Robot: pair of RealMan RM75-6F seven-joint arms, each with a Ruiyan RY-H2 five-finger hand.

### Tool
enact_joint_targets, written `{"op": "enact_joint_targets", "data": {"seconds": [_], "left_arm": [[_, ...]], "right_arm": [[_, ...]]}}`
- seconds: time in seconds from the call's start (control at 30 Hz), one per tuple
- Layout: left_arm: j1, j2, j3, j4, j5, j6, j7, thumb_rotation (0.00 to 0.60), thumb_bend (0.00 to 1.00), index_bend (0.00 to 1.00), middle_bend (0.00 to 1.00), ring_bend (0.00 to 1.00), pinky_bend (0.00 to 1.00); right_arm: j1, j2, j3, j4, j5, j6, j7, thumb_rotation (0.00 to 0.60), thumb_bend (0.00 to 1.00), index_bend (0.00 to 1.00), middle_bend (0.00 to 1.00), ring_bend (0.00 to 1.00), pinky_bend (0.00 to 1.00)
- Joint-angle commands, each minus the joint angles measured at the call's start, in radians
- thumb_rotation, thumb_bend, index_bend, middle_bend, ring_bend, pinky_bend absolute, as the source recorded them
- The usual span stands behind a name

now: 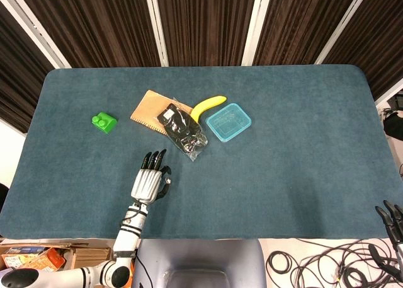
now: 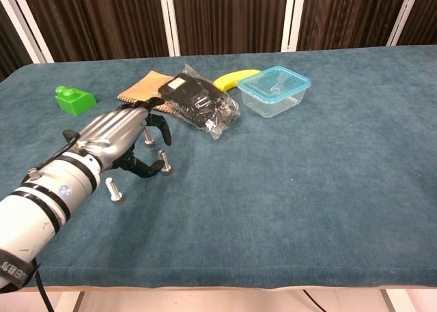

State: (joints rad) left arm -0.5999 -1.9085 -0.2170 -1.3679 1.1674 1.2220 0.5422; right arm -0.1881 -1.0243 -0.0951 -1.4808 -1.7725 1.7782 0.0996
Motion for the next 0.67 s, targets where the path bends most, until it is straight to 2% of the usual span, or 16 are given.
{"op": "enact_joint_targets", "data": {"seconds": [0.03,0.1,0.17,0.27,0.37,0.43,0.53,0.67], "left_arm": [[0.022,0.048,0.026,-0.079,0.052,0.039,-0.021,0.6,0.34,0.33,0.0,0.0,0.0],[0.051,0.114,0.06,-0.162,0.09,0.067,-0.033,0.6,0.34,0.25,0.0,0.0,0.0],[0.102,0.219,0.11,-0.27,0.141,0.12,-0.043,0.6,0.34,0.15,0.0,0.0,0.0],[0.192,0.38,0.205,-0.369,0.257,0.226,-0.112,0.6,0.34,0.07,0.0,0.0,0.0],[0.284,0.518,0.31,-0.397,0.334,0.309,-0.212,0.6,0.34,0.01,0.0,0.0,0.0],[0.33,0.58,0.358,-0.386,0.361,0.346,-0.244,0.6,0.34,0.0,0.0,0.0,0.0],[0.387,0.605,0.383,-0.328,0.394,0.406,-0.306,0.6,0.34,0.0,0.0,0.0,0.0],[0.409,0.592,0.376,-0.27,0.43,0.438,-0.372,0.6,0.33,0.0,0.0,0.0,0.0]], "right_arm": [[-0.001,0.0,0.0,0.002,0.001,0.002,0.003,0.6,0.29,0.0,0.0,0.0,0.04],[-0.002,0.0,0.001,0.003,0.003,0.002,0.005,0.6,0.29,0.0,0.0,0.0,0.04],[-0.003,0.0,0.001,0.004,0.004,0.004,0.007,0.6,0.29,0.0,0.0,0.0,0.04],[-0.005,-0.005,0.001,0.004,0.002,0.005,-0.004,0.6,0.29,0.0,0.0,0.0,0.04],[-0.003,-0.012,0.003,-0.004,0.0,0.002,-0.027,0.6,0.29,0.0,0.0,0.0,0.04],[-0.001,-0.017,0.007,-0.009,0.001,-0.003,-0.047,0.6,0.29,0.0,0.0,0.0,0.04],[0.002,-0.024,0.011,-0.02,0.009,-0.015,-0.076,0.6,0.29,0.0,0.0,0.0,0.04],[0.005,-0.026,0.018,-0.03,0.02,-0.024,-0.091,0.6,0.29,0.0,0.0,0.0,0.04]]}}
